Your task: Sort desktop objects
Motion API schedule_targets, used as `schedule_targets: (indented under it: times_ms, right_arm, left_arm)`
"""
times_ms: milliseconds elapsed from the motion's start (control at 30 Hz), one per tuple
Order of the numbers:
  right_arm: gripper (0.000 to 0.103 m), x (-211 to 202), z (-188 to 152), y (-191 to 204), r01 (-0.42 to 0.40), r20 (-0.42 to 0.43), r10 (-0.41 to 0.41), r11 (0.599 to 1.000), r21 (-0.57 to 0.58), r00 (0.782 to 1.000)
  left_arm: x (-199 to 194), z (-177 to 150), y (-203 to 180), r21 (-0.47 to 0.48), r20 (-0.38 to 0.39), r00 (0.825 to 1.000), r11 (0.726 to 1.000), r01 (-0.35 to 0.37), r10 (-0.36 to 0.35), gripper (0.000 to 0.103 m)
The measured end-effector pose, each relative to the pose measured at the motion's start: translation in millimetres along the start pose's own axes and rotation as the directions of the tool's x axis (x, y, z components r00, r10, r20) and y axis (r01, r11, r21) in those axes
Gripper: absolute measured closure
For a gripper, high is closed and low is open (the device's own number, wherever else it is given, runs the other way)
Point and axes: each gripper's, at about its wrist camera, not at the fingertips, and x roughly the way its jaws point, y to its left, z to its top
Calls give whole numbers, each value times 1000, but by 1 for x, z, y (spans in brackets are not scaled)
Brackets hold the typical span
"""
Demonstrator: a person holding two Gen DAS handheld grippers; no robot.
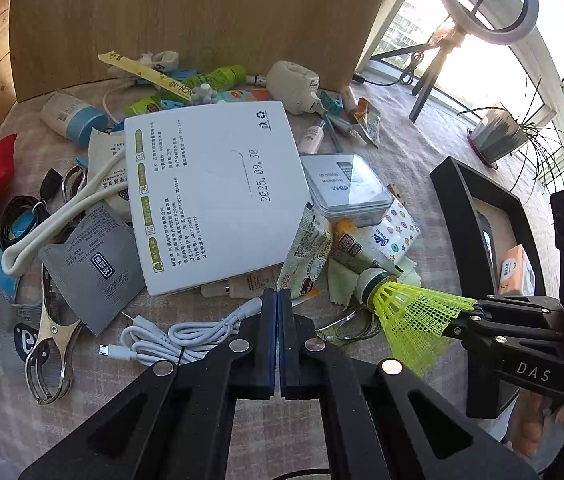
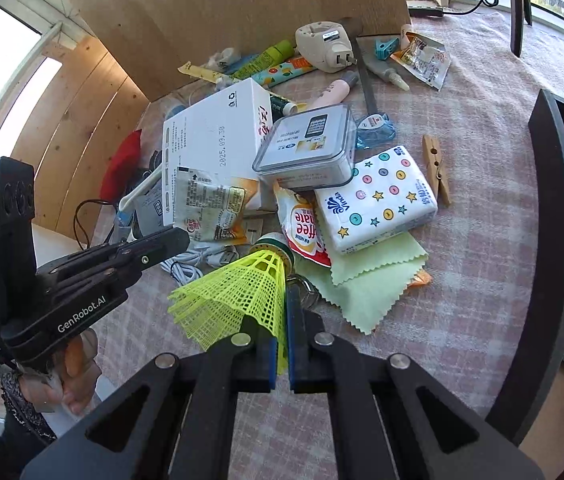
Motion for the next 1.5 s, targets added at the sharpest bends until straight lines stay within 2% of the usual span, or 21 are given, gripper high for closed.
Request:
schedule_targets:
  times_ms: [133, 333, 567, 767, 967, 1100, 1200, 1300, 1433, 1467, 1500]
  right_arm:
    - [100, -19, -1, -3, -9, 37, 9, 1000, 15, 999]
    - [100, -57, -4, -19, 9, 114, -14, 999, 45, 993]
    - [100, -113, -22, -67, 75, 204, -105, 985, 154, 973]
    - [100, -162, -54, -123, 138, 251, -217, 945, 298, 943]
    - [100, -201, -89, -168, 209, 262, -338, 884, 419, 904]
    - [100, -221, -112, -191, 246, 257, -406, 840, 484, 877]
    - [100, -231, -126, -205, 256, 250, -434, 812, 524, 866]
    - [100, -238, -136, -214, 269, 239, -459, 789, 553, 855]
    - [98, -239, -142, -219, 285, 223, -474, 776, 562, 852]
    - [92, -238, -141, -220, 293, 209, -475, 774, 562, 855]
    - [83, -238, -141, -219, 305, 197, -485, 766, 566, 852]
  left_arm:
    - [-20, 6, -6, 6, 37, 999, 1000, 12, -12, 103]
    - [-34, 10, -30, 43, 45, 997, 997, 66, -68, 103]
    - [-34, 9, -89, 160, 6, 987, 974, 159, -162, 103]
    - [-23, -3, -154, 271, -76, 968, 929, 251, -240, 103]
    - [-18, -27, -228, 395, -179, 936, 849, 349, -302, 103]
    - [-18, -44, -269, 470, -224, 922, 794, 385, -315, 103]
    - [-18, -53, -291, 501, -247, 914, 766, 404, -321, 103]
    - [-20, -59, -305, 522, -258, 911, 747, 412, -322, 103]
    - [-19, -63, -315, 526, -271, 907, 740, 419, -322, 102]
    - [-17, -62, -315, 521, -271, 910, 747, 414, -315, 97]
    - [-15, -62, -315, 513, -275, 911, 754, 410, -309, 88]
